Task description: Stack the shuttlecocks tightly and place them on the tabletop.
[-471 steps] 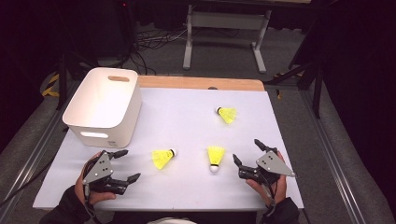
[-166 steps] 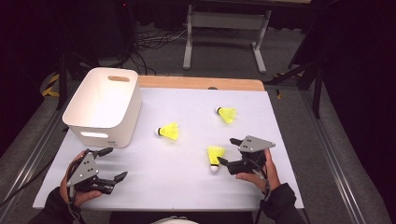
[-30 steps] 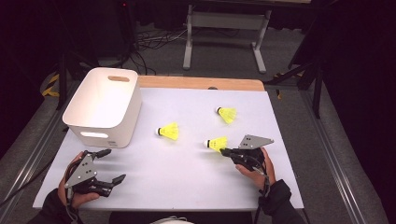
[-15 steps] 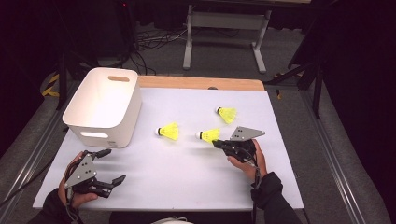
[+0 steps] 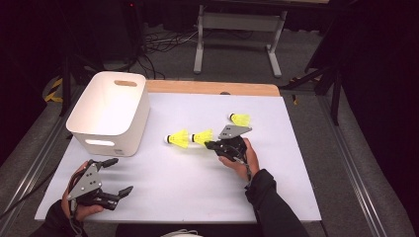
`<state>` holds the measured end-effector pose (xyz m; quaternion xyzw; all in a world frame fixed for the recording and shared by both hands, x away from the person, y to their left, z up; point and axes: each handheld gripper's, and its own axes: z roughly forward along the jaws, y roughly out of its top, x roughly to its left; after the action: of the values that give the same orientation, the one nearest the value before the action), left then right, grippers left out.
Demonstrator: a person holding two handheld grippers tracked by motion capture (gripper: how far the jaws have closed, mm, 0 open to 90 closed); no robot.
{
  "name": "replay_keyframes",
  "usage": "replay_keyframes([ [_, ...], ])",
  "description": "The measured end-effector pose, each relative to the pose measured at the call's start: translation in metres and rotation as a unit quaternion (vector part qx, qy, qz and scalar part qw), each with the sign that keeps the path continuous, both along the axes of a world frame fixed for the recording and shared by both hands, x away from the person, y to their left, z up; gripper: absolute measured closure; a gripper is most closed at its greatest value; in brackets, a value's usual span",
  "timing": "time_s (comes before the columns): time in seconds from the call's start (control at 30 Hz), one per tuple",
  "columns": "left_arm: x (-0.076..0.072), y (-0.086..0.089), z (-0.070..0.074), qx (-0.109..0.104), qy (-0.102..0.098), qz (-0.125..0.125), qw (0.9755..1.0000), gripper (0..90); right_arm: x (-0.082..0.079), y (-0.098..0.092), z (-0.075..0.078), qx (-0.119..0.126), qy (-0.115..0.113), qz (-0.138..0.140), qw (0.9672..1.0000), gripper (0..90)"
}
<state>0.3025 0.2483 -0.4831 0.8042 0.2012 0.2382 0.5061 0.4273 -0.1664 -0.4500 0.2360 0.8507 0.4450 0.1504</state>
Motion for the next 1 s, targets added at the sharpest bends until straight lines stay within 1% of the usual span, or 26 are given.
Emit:
replay_keyframes([
  [0.2,0.0,0.0,0.0,-0.002,0.002,-0.004,1.0,3.9,0.011,0.017,-0.008,-0.002,0.016,0.0,0.9999,90.0],
  [0.23,0.0,0.0,0.0,-0.002,0.001,-0.004,1.0,4.0,0.013,0.022,-0.009,-0.007,0.017,-0.002,0.9998,90.0],
  [0.43,0.0,0.0,0.0,-0.001,0.002,-0.006,1.0,4.2,0.013,0.037,-0.011,-0.02,0.018,0.009,0.9996,90.0],
  [0.53,0.0,-0.001,-0.001,-0.002,0.003,-0.008,1.0,4.3,0.014,0.042,-0.013,-0.022,0.018,0.007,0.9996,90.0],
  [0.8,0.0,-0.001,-0.001,-0.003,0.007,-0.014,0.9999,4.5,0.019,0.046,-0.019,-0.016,0.031,0.004,0.9994,90.0],
  [0.9,-0.001,-0.003,-0.002,0.001,0.01,-0.021,0.9997,4.6,0.02,0.047,-0.02,-0.016,0.033,0.004,0.9993,89.8],
  [1.0,-0.002,-0.004,-0.002,0.005,0.009,-0.025,0.9996,4.6,0.02,0.048,-0.02,-0.013,0.035,0.01,0.9992,89.6],
])
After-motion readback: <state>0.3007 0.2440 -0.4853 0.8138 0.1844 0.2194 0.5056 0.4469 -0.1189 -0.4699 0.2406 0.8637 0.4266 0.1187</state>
